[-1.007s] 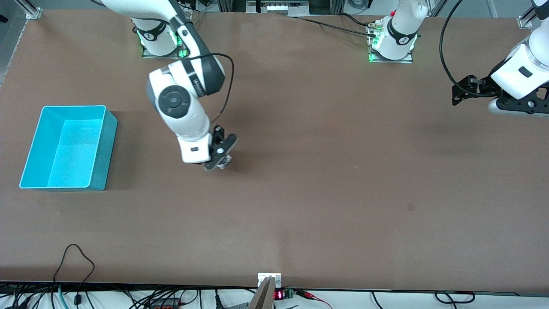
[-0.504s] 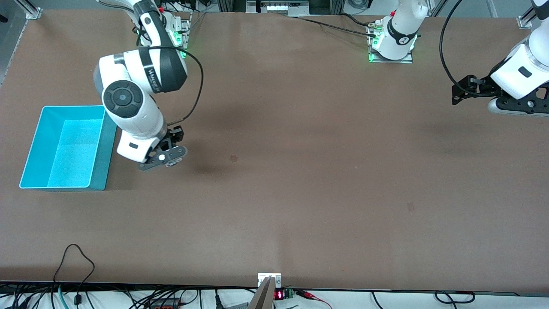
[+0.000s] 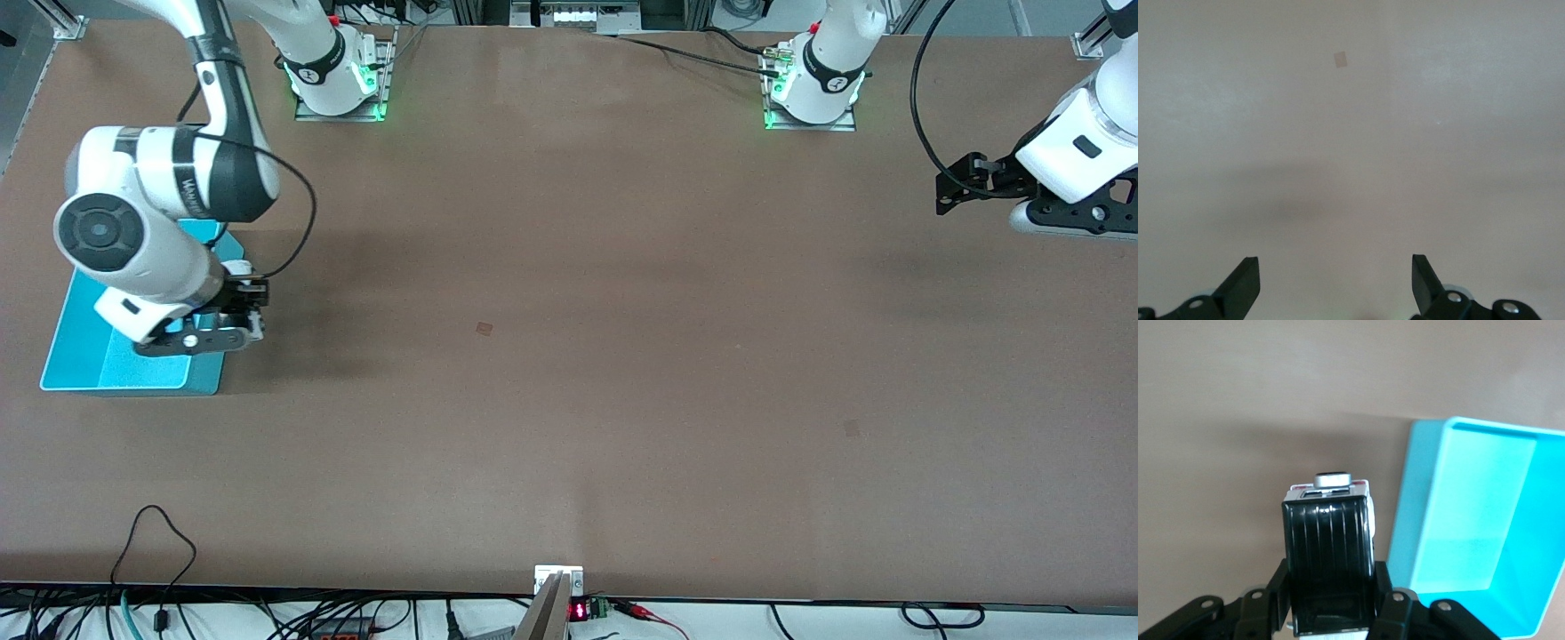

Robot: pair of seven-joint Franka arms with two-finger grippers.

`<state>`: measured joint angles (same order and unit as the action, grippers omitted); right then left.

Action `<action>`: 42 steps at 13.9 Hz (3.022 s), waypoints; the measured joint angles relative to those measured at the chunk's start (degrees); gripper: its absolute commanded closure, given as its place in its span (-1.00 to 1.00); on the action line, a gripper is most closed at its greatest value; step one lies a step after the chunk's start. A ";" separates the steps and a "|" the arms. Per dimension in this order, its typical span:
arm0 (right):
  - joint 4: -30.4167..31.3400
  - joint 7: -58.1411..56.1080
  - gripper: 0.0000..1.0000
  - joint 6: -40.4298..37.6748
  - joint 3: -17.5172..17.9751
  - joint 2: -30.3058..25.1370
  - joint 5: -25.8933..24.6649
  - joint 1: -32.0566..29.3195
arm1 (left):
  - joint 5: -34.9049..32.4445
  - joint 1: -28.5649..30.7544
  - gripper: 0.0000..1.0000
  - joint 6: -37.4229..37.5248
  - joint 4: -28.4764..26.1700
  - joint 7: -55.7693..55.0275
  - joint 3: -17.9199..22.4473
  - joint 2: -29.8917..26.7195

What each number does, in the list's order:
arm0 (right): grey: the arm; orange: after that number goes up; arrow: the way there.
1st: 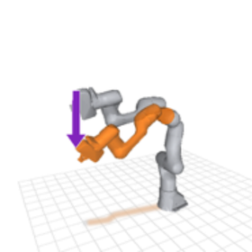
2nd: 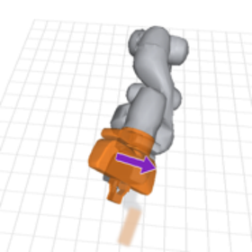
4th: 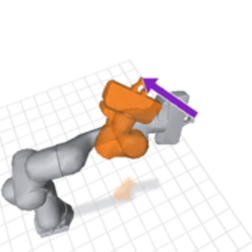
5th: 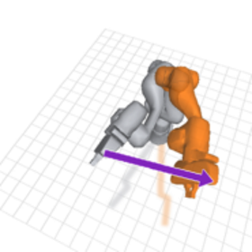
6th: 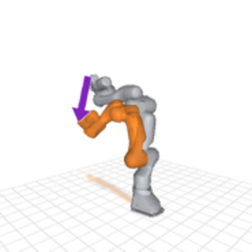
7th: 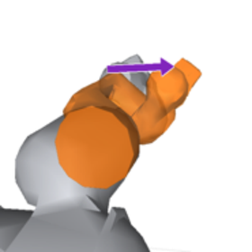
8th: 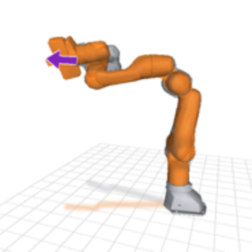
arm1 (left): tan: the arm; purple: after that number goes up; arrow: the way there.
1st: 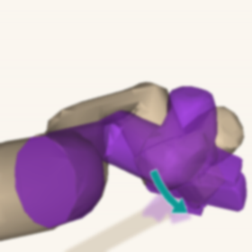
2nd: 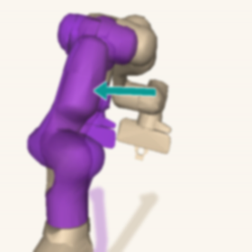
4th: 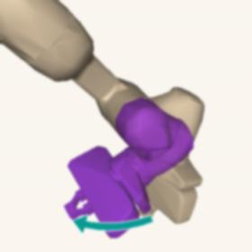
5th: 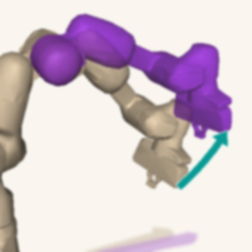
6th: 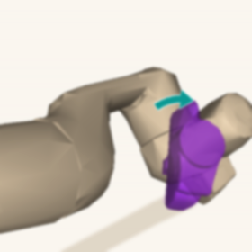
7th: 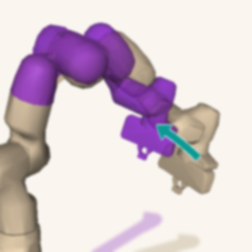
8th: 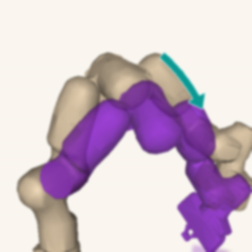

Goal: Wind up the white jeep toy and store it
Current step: 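Lower the held jeep into the blue bin with the right gripper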

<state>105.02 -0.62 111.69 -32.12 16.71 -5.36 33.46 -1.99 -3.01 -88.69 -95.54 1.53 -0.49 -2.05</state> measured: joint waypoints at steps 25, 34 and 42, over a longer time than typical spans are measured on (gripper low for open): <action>28.25 -28.00 0.75 38.44 -7.67 3.90 16.42 -15.60 | 0.00 -0.05 -1.00 0.10 0.10 0.00 -0.26 0.00; 25.62 -34.75 -1.00 38.74 -6.84 5.91 22.03 -15.33 | 0.00 -0.05 -1.00 0.10 0.10 -0.01 -0.36 0.00; 15.32 -42.11 -1.00 24.30 -6.83 -0.49 22.07 -15.11 | 0.00 -0.06 -1.00 0.10 0.12 -0.01 -0.43 0.00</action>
<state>120.34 -42.73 136.00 -38.95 16.22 16.71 18.35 -2.00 -3.07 -88.60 -95.42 1.52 -0.93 -2.05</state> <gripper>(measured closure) 0.000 0.000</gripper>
